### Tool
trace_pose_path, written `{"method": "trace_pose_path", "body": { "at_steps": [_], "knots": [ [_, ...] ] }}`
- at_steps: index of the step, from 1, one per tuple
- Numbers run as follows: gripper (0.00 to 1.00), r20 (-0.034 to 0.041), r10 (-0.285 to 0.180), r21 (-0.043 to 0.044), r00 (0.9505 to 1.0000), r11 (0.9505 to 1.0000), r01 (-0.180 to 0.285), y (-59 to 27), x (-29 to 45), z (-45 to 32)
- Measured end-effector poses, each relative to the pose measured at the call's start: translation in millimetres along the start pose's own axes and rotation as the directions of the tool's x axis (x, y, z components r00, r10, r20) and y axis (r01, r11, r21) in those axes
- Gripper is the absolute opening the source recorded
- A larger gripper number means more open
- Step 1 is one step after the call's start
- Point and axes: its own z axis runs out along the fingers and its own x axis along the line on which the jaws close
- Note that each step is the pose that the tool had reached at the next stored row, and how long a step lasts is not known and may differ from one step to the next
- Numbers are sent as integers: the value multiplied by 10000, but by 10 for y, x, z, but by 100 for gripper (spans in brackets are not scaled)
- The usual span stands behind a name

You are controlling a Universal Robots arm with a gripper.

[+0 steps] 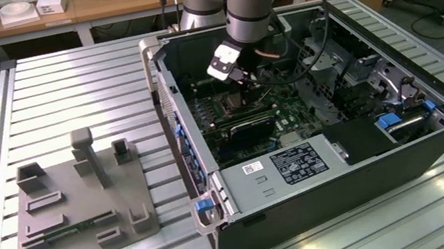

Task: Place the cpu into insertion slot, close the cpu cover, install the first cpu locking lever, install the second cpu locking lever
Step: 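Place the cpu into insertion slot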

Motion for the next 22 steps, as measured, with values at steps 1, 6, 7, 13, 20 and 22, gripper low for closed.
{"method": "trace_pose_path", "body": {
  "at_steps": [1,6,7,13,20,22],
  "knots": [
    [54,-1,13,2,10000,10000,-13,0,0,4],
    [54,0,70,8,10000,10000,-70,1,3,19],
    [54,2,84,10,10000,10000,-84,1,4,22],
    [54,3,117,15,9999,9999,-117,0,16,40],
    [54,1,116,17,9999,9999,-116,0,20,47],
    [54,1,116,17,9999,9999,-116,-1,20,47]
  ]
}}
